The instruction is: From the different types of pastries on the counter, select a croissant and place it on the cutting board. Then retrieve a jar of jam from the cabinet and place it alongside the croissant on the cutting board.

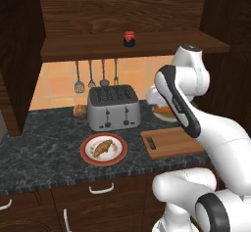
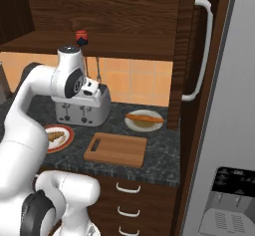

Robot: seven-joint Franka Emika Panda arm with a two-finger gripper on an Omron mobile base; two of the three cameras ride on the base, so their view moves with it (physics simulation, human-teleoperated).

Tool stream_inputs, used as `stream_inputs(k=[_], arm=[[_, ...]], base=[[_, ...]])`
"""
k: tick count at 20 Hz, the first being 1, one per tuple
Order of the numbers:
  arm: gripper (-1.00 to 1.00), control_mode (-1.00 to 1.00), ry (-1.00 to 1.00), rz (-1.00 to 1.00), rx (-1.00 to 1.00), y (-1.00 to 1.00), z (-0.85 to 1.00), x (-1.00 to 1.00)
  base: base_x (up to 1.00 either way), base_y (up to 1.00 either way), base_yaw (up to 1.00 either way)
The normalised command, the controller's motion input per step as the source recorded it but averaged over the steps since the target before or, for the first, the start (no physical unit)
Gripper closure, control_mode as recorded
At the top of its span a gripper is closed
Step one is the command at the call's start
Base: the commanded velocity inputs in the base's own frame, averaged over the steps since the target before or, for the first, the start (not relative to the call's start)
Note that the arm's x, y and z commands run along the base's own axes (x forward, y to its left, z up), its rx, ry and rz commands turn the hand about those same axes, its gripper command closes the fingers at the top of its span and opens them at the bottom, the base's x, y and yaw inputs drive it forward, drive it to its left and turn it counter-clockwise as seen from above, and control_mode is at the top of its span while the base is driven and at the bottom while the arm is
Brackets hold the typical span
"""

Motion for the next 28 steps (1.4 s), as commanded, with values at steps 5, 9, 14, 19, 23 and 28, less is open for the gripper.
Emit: stream_inputs(k=[5, 9, 14, 19, 23, 28], arm=[[-1.00, -1.00, 0.05, 0.00, 0.11, 0.69, -0.44, -0.32], [-1.00, -1.00, 0.06, 0.00, 0.02, 0.83, -0.27, -0.24], [-1.00, -1.00, 0.06, 0.00, 0.00, 0.94, -0.08, -0.02], [-1.00, -1.00, 0.06, -0.01, -0.01, 0.56, -0.18, 0.23], [-1.00, -1.00, 0.04, -0.04, 0.00, 0.23, -0.26, 0.42], [-1.00, -1.00, 0.05, -0.04, 0.00, 0.15, -0.38, 0.31]], base=[[0.00, 0.00, 0.00], [0.00, 0.00, 0.00], [0.00, 0.00, 0.00], [0.00, 0.00, 0.00], [0.00, 0.00, 0.00], [0.00, 0.00, 0.00]])
